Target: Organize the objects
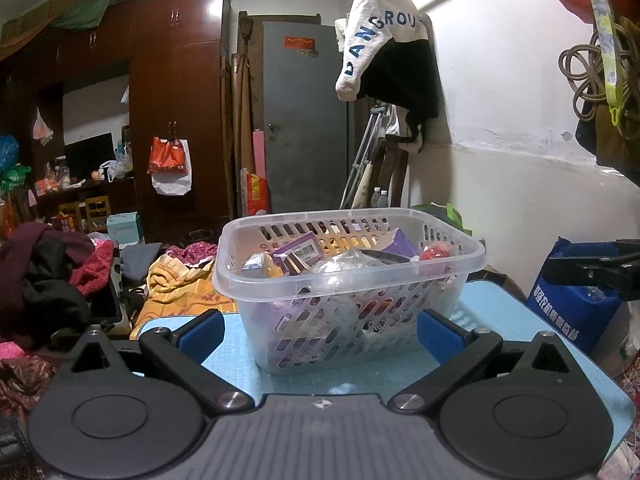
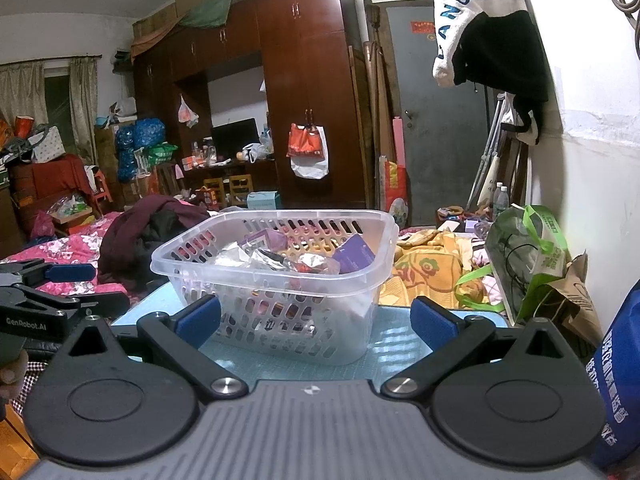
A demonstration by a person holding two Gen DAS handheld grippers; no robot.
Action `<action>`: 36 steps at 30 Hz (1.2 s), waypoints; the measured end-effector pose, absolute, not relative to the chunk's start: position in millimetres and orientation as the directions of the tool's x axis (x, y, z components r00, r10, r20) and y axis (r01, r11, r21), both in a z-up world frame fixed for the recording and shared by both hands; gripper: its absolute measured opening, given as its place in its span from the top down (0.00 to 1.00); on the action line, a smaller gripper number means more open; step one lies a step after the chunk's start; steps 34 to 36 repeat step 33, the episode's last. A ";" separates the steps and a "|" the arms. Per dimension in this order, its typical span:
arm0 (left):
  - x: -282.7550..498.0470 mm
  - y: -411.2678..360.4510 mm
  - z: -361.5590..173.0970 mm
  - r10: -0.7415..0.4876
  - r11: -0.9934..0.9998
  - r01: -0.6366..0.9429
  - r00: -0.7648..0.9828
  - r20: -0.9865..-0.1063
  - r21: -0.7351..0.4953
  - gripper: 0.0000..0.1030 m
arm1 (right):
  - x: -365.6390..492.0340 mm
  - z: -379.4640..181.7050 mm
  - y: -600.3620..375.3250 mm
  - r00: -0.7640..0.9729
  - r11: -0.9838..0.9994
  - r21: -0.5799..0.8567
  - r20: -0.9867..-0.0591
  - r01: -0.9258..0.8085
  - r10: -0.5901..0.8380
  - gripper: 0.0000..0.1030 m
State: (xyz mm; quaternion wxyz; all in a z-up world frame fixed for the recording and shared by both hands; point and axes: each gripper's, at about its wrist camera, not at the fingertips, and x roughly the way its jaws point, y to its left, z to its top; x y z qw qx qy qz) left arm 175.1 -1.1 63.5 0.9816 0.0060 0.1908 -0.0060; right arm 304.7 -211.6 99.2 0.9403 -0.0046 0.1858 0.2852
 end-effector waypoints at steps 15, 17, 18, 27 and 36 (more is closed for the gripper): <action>180.5 -4.1 62.9 -0.014 1.000 0.014 0.924 -0.383 -0.002 0.00 | 305.0 99.2 -212.0 0.768 0.837 0.099 -0.352 -0.538 0.535 0.00; 180.7 -5.4 63.3 -0.012 1.000 0.013 0.924 -0.381 -0.002 0.00 | 305.0 99.3 -211.9 0.768 0.837 0.099 -0.351 -0.538 0.535 0.00; 181.1 -5.5 63.3 -0.012 1.000 0.013 0.924 -0.381 -0.002 0.00 | 305.0 99.2 -211.8 0.769 0.838 0.099 -0.351 -0.537 0.535 0.00; 186.3 -6.7 66.4 -0.016 1.000 0.016 0.927 -0.375 -0.004 0.00 | 304.8 99.8 -212.3 0.769 0.836 0.098 -0.347 -0.540 0.537 0.00; 200.9 -14.0 72.1 -0.009 1.000 0.013 0.934 -0.357 0.009 0.00 | 310.9 102.8 -210.5 0.775 0.837 0.090 -0.336 -0.539 0.535 0.00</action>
